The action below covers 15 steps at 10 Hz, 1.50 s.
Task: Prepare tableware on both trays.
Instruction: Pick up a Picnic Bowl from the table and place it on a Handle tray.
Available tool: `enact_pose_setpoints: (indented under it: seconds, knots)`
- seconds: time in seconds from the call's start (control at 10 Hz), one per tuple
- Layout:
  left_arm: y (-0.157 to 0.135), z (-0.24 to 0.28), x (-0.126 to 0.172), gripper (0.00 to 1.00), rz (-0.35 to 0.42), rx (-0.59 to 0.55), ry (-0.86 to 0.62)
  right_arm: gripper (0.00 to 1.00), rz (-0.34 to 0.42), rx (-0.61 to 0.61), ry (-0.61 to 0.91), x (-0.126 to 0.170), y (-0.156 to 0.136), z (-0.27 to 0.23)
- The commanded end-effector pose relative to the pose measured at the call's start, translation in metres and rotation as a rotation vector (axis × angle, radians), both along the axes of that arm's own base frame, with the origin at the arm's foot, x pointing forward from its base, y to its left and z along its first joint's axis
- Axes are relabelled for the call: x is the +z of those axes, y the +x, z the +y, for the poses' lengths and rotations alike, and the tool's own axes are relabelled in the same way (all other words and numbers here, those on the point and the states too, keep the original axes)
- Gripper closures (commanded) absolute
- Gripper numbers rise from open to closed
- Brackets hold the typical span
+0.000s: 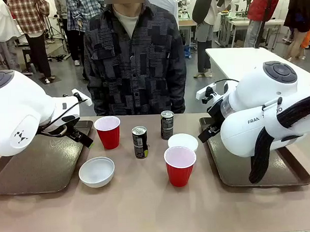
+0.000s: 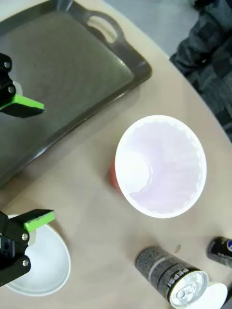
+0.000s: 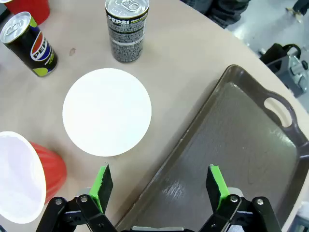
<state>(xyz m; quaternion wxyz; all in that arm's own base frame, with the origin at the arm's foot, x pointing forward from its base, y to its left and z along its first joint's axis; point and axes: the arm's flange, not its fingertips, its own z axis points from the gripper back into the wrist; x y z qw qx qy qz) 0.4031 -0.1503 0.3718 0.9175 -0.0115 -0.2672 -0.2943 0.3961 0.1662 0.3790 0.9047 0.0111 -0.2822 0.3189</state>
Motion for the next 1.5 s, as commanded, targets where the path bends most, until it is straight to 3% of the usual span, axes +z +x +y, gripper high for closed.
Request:
enact_pose_setpoints:
  seconds: [0.0, 1.4]
  knots:
    - [-0.0001, 0.0000, -0.0001, 0.00, 0.000, 0.000, 0.000, 0.00, -0.002, 0.000, 0.001, 0.0008, 0.0000, 0.0000]
    - [-0.0001, 0.0000, -0.0001, 0.00, 0.000, 0.000, 0.000, 0.00, -0.002, 0.000, 0.001, 0.0008, 0.0000, 0.0000]
